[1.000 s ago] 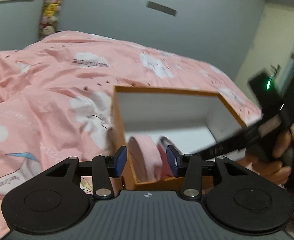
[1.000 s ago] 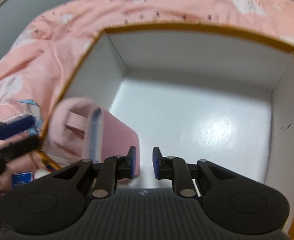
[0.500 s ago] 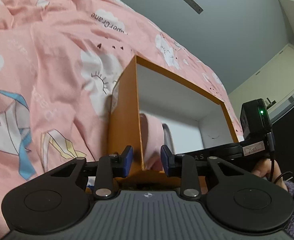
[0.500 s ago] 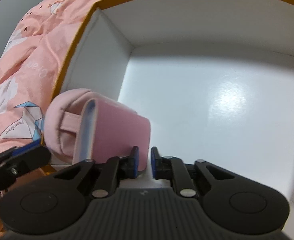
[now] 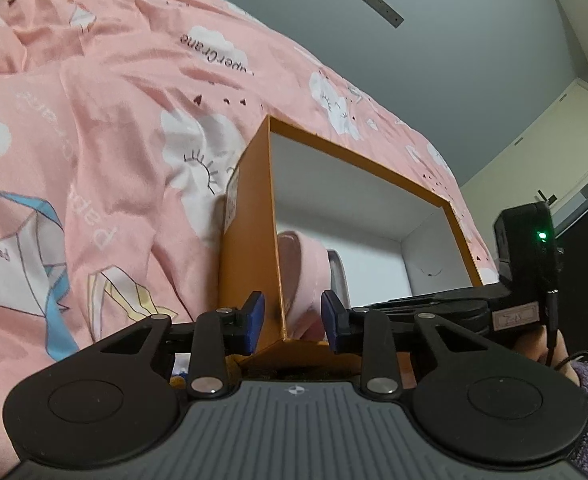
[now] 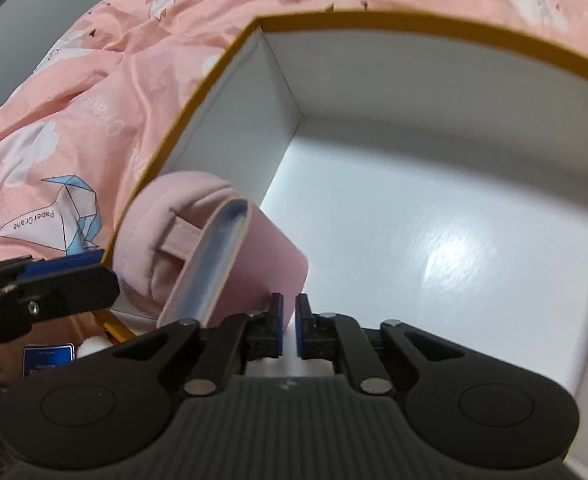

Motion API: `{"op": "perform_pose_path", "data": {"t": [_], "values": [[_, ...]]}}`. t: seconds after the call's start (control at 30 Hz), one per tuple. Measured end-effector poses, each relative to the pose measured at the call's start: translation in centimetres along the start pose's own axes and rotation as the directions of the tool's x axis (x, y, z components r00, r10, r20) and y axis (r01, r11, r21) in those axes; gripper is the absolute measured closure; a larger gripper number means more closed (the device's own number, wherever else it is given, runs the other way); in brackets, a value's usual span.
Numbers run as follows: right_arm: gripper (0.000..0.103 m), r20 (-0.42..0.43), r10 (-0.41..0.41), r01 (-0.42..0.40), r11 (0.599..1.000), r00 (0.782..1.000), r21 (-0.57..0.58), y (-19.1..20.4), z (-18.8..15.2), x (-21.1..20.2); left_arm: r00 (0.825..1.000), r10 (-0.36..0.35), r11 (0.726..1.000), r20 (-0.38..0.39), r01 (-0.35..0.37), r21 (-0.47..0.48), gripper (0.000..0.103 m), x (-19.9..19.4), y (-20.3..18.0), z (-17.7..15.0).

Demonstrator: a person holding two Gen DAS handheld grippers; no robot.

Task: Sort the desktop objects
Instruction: 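Lower the pink strap into the box and open the right tool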

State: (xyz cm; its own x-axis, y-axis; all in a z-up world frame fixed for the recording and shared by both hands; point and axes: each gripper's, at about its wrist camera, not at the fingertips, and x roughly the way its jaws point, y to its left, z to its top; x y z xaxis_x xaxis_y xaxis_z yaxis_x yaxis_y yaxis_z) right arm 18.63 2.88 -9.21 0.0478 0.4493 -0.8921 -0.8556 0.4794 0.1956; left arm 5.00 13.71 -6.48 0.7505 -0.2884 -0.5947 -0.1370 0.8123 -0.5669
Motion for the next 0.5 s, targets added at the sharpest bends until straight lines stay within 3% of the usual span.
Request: {"op": "perform_pose_path", "data": {"t": [0.07, 0.3, 0.5], "values": [[0.093, 0.017, -0.011, 0.011, 1.000, 1.000, -0.011, 0.1, -0.1, -0.5, 1.000, 0.005, 1.000, 0.013, -0.005, 0.010, 0.068, -0.4, -0.4, 0.1], [0.073, 0.154, -0.099, 0.106, 0.994, 0.983, -0.040, 0.9, -1.1, -4.0, 0.996, 0.052, 0.996, 0.076, -0.057, 0.075, 0.068, -2.9, -2.7, 0.2], [0.052, 0.376, -0.081, 0.093, 0.996, 0.923, -0.013, 1.2, -4.5, -9.6, 0.982, 0.147, 0.976, 0.122, -0.164, 0.144, 0.068, -6.0, -4.3, 0.2]]}}
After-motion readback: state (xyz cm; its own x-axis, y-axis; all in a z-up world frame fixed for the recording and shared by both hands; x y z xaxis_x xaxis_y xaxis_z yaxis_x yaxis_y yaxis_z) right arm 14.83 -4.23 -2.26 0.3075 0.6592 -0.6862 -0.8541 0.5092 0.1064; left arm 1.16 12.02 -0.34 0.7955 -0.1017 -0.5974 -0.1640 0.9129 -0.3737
